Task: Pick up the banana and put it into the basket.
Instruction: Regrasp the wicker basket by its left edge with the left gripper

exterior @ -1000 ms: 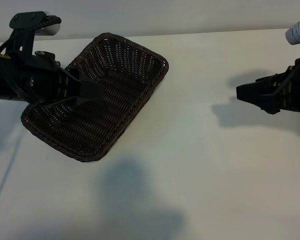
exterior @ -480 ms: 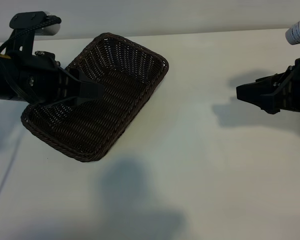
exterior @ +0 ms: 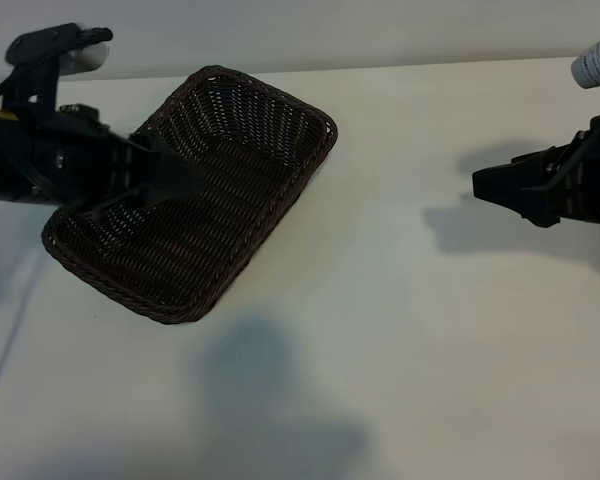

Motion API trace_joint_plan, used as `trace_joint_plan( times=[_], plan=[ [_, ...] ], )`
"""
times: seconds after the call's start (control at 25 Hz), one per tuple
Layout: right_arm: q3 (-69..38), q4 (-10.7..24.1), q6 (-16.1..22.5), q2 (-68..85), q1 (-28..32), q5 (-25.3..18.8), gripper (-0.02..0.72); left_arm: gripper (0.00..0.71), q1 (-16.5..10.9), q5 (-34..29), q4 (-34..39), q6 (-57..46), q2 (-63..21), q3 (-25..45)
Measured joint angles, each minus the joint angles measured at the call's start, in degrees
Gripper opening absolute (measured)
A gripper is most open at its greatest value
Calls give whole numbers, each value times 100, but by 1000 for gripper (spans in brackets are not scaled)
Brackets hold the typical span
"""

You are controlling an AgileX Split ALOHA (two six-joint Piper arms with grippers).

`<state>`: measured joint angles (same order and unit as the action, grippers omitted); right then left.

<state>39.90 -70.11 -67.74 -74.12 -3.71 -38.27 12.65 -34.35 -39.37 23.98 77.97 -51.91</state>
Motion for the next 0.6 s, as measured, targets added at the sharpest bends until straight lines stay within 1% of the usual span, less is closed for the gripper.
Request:
trace_joint_plan(
  times=[0.08, 0.32, 0.4, 0.52, 0.6],
  plan=[
    [0, 0, 0, 0, 0, 5, 541, 482, 0, -71, 494, -838, -146, 0],
    [0, -2, 37, 0, 0, 5, 541, 482, 0, -408, 2588, -4575, -713, 0],
    [0, -2, 64, 0, 0, 5, 541, 482, 0, -570, 3231, -5562, -766, 0],
    [0, -2, 70, 0, 0, 5, 542, 482, 0, -734, 3842, -6723, -771, 0],
    [0, -2, 87, 0, 0, 5, 542, 482, 0, -791, 4003, -7261, -771, 0]
  ],
)
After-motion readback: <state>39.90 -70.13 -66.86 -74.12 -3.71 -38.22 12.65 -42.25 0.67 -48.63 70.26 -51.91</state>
